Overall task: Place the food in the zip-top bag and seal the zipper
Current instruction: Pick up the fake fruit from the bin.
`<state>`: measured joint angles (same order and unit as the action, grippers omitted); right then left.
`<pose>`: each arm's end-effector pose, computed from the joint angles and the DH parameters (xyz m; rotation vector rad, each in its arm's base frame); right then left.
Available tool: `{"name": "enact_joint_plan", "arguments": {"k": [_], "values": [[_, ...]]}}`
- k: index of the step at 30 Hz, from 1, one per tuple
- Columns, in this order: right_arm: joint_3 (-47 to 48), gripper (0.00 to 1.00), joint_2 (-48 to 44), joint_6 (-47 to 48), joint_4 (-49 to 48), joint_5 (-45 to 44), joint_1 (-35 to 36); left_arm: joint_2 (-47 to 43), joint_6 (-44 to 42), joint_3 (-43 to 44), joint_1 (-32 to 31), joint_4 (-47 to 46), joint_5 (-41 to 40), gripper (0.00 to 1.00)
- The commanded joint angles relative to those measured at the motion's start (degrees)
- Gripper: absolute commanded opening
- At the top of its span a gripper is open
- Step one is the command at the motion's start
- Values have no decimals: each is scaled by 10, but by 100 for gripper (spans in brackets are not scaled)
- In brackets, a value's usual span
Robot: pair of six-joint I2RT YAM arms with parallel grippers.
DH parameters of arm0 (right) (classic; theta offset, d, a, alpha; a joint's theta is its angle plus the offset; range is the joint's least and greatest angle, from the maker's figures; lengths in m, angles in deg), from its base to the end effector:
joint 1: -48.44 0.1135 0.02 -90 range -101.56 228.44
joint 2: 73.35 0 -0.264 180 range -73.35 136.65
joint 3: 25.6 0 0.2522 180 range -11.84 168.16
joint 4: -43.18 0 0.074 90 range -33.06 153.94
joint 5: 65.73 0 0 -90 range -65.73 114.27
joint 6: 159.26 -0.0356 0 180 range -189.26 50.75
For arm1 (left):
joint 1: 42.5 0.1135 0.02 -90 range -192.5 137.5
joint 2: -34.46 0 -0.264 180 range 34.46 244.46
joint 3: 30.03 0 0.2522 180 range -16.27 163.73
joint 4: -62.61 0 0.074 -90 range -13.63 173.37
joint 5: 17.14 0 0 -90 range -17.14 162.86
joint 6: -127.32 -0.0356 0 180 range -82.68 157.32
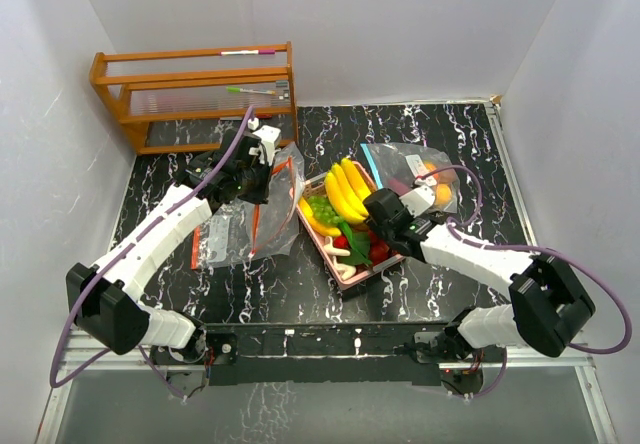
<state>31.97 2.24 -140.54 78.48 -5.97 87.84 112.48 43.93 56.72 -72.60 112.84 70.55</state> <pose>0.2097 0.1491 0.2072 0.8456 2.1961 0.2789 0.2573 -0.1475 0.3374 0.4498 2.2668 -0.2836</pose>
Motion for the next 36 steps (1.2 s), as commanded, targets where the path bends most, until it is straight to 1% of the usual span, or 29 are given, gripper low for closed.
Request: {"name": "enact_joint_plan", "arguments": {"k": [1,4,5,6,10,13,18,19,22,26,27,29,32,34,36], "values": [[-14,26,-6,-12,-59,0,0,-24,-3,-9,2,9,4,0],[-5,12,-13,18,-62,-7,1,-24,-3,-10,2,8,3,0],[-1,9,-18,29,-62,-11,1,-23,-3,-10,2,8,2,0],[2,8,-24,37,-61,-14,0,-22,-3,-10,3,8,2,0],[16,8,-74,68,-56,-36,0,-21,-1,-11,3,8,-8,0],[29,8,-115,109,-55,-58,1,-19,1,-7,2,11,-30,0],[55,8,-170,220,-54,-78,1,-11,2,6,2,10,-36,0],[56,8,-178,264,-66,-74,0,-8,2,8,3,9,-38,0],[57,8,-207,365,-101,-39,0,0,2,14,2,6,-41,0],[62,8,-249,431,-104,3,1,1,5,22,2,-1,-34,0],[61,8,-260,447,-106,19,1,15,6,24,2,-2,-31,0],[62,8,-277,488,-116,73,0,20,7,27,2,-4,-30,0],[59,8,-300,534,-143,177,1,28,7,33,2,-5,-30,0],[64,8,-303,557,-157,242,1,33,8,34,2,-8,-28,0],[69,8,-294,561,-173,296,1,36,10,31,2,-14,-24,0]]}}
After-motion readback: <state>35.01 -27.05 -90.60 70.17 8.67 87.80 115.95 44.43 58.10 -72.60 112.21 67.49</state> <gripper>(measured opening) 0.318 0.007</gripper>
